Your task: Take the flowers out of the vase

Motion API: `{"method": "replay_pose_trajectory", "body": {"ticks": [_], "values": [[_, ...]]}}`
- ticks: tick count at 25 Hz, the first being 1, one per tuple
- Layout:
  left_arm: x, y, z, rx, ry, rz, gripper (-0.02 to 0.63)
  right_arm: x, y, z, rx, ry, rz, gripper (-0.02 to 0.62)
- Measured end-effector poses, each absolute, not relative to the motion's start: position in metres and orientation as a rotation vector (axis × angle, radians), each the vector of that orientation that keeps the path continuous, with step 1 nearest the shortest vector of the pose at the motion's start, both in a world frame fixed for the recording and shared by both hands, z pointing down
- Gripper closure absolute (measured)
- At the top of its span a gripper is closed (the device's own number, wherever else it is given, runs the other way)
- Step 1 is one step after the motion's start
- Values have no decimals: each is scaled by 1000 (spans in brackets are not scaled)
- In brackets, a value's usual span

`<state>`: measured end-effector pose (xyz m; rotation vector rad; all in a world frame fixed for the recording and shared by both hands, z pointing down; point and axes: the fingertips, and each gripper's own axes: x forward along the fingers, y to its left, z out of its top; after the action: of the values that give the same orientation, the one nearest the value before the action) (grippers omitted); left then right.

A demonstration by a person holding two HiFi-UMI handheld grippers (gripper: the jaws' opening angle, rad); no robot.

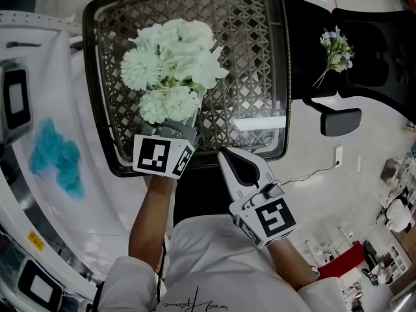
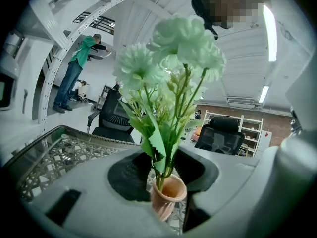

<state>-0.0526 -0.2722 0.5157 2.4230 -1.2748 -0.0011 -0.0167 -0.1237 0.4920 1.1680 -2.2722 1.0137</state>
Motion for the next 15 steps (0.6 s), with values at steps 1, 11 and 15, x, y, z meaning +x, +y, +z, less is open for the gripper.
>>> {"method": "replay_pose_trajectory", "body": {"ticks": [1, 11, 15], "values": [[-54, -271, 515, 2424, -1277, -4, 474, -18, -123, 492, 1167, -2274, 1010, 589], [-59, -264, 507, 2429, -1291, -13, 476, -24, -121, 485, 1158, -2301, 984, 589], [-59, -264, 504, 2429, -1298, -14, 479, -23, -122, 483, 1147, -2309, 980, 589]]}}
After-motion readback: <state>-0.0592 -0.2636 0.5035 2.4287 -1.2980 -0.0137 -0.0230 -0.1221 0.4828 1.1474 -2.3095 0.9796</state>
